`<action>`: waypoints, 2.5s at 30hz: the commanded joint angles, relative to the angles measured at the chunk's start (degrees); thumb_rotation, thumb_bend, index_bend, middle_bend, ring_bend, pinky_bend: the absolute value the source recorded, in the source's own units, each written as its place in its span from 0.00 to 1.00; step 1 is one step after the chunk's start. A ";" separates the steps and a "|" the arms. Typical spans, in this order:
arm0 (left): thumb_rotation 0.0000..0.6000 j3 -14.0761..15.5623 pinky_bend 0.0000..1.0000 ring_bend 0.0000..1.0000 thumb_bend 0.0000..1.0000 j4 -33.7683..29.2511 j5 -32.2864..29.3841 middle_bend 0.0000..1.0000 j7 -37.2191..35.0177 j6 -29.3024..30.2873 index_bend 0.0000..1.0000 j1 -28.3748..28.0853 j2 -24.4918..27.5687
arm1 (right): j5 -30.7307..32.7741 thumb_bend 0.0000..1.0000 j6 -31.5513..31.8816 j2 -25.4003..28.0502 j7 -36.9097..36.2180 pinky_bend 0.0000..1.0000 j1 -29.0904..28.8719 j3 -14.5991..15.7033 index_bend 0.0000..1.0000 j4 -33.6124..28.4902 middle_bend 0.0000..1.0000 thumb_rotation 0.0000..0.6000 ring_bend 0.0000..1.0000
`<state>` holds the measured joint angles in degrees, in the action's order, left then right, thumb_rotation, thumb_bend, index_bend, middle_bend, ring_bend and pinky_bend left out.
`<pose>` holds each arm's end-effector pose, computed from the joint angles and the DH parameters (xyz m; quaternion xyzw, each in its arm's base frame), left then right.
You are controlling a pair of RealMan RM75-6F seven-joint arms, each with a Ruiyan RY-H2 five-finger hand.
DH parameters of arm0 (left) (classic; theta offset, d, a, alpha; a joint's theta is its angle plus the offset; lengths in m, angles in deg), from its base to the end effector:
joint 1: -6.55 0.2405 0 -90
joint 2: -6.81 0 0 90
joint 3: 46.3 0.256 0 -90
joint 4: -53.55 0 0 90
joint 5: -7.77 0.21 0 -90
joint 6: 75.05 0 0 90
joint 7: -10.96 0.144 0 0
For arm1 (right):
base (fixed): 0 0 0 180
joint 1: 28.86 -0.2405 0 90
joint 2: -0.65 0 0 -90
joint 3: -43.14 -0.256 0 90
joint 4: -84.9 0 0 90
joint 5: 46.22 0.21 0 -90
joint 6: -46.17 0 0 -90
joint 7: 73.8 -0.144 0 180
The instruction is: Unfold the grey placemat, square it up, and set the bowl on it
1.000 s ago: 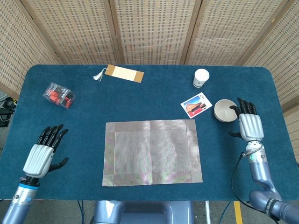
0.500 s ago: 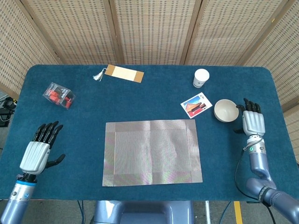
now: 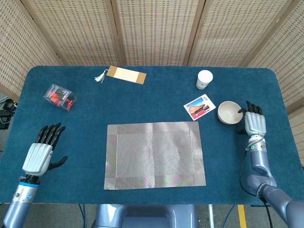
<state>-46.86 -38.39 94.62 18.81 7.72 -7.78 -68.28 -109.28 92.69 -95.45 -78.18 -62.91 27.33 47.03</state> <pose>-0.2605 0.2161 0.0872 -0.6446 -0.3675 -0.4262 0.5175 -0.3518 -0.3960 0.0637 0.5622 -0.4623 0.2940 0.6194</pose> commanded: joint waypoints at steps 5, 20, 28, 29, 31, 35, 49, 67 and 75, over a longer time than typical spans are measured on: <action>1.00 -0.27 0.00 0.00 0.21 0.13 -0.16 0.00 0.05 -0.63 0.01 -0.02 -0.19 | -1.75 0.26 -1.61 -2.31 -2.41 0.00 -1.60 0.41 0.38 3.85 0.00 1.00 0.00; 1.00 -0.73 0.00 0.00 0.21 0.87 -0.24 0.00 -0.87 -1.71 0.03 0.02 -0.52 | -4.70 0.48 -2.62 -7.97 -6.87 0.00 -4.48 0.82 0.57 12.49 0.05 1.00 0.00; 1.00 -0.89 0.00 0.00 0.21 0.90 0.00 0.00 -1.08 -1.73 0.03 0.16 -0.52 | -5.76 0.49 -2.42 -9.58 -9.03 0.00 -4.64 1.03 0.69 15.43 0.13 1.00 0.00; 1.00 -0.88 0.00 0.00 0.21 0.93 -0.03 0.00 -1.06 -1.81 0.03 0.15 -0.55 | -5.88 0.49 -2.38 -9.66 -9.18 0.00 -4.62 1.09 0.70 15.61 0.13 1.00 0.00; 1.00 -0.87 0.00 0.00 0.21 0.97 -0.05 0.00 -1.02 -2.05 0.04 0.12 -0.63 | -6.28 0.49 -2.12 -9.86 -9.74 0.00 -4.49 1.26 0.70 15.91 0.13 1.00 0.00; 1.00 -0.95 0.00 0.00 0.21 0.89 0.14 0.00 -1.02 -1.95 0.04 0.18 -0.64 | -7.10 0.49 -1.25 -10.11 -10.64 0.00 -4.17 1.65 0.71 16.16 0.14 1.00 0.00; 1.00 -1.07 0.00 0.00 0.21 0.69 0.61 0.00 -1.22 -1.88 0.04 0.43 -0.40 | -9.99 0.48 5.80 -8.71 -10.78 0.00 -2.53 2.55 0.72 11.69 0.15 1.00 0.00; 1.00 -1.34 0.00 0.00 0.21 1.08 -0.11 0.00 -2.40 -2.79 0.05 0.49 -0.08 | -16.88 0.46 20.84 0.46 3.45 0.00 3.87 7.81 0.72 -24.86 0.15 1.00 0.00; 1.00 -1.51 0.00 0.00 0.21 1.70 -1.33 0.00 -3.04 -4.43 0.05 0.14 -0.05 | -18.61 0.46 22.89 1.17 14.21 0.00 6.17 11.51 0.72 -38.68 0.15 1.00 0.00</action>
<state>-48.36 -36.72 93.35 15.80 3.36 -7.61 -68.32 -126.70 114.44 -94.77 -67.00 -57.89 37.06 11.52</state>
